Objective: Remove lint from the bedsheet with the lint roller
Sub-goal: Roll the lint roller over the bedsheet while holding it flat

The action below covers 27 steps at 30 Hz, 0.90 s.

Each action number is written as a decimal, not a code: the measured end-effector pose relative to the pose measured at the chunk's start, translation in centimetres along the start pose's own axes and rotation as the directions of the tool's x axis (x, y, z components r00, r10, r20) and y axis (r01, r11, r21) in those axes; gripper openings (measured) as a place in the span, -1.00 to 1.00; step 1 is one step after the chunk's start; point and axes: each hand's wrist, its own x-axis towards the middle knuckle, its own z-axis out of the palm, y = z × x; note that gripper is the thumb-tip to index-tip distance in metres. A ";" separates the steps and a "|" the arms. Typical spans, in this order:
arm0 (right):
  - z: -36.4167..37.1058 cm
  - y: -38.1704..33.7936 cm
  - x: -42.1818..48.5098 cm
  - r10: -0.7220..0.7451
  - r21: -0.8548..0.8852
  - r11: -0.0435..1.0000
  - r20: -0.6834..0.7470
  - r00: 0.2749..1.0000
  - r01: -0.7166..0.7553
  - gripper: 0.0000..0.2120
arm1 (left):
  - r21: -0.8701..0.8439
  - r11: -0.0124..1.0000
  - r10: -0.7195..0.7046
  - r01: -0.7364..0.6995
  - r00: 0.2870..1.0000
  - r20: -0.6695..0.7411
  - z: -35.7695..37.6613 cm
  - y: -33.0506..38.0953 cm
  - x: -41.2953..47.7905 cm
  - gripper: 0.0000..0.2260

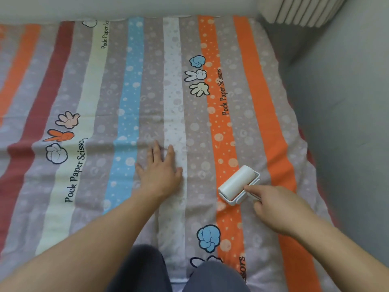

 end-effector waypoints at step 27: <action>1.2 -14.4 10.5 -0.039 0.208 0.975 -0.163 0.986 0.073 -0.49 | 0.040 0.988 0.147 -0.152 0.982 0.120 -2.2 -10.6 6.4 -0.12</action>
